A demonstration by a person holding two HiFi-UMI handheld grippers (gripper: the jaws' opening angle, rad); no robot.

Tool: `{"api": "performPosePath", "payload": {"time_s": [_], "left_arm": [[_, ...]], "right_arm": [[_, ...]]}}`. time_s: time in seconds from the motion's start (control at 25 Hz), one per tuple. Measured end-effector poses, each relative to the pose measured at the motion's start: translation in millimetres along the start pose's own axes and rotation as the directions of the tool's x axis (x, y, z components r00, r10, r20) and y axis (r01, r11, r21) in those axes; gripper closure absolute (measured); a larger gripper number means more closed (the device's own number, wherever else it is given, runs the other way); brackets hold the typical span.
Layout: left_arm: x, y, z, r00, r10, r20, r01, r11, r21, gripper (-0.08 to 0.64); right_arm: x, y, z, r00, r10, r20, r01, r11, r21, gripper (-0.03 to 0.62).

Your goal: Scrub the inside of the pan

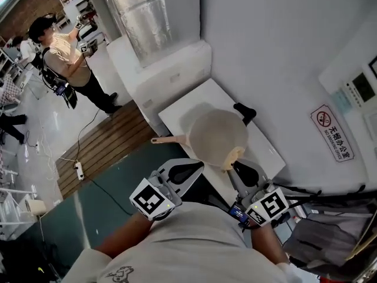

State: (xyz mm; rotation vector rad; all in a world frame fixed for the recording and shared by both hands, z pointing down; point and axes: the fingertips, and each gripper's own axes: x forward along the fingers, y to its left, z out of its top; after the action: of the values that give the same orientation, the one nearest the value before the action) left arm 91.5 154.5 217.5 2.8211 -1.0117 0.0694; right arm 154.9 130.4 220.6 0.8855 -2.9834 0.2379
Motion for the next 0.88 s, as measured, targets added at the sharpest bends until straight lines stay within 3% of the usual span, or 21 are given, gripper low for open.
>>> {"api": "performPosePath", "payload": {"time_s": [0.36, 0.88], "left_arm": [[40, 6, -1, 0.988, -0.154, -0.029, 0.154, 0.988, 0.021, 0.561], [44, 68, 4, 0.94, -0.334, -0.063, 0.336, 0.941, 0.026, 0.561]], "right_arm": [[-11, -31, -7, 0.989, -0.148, -0.001, 0.148, 0.988, 0.035, 0.557], [32, -51, 0, 0.94, -0.341, 0.006, 0.34, 0.938, 0.062, 0.557]]}}
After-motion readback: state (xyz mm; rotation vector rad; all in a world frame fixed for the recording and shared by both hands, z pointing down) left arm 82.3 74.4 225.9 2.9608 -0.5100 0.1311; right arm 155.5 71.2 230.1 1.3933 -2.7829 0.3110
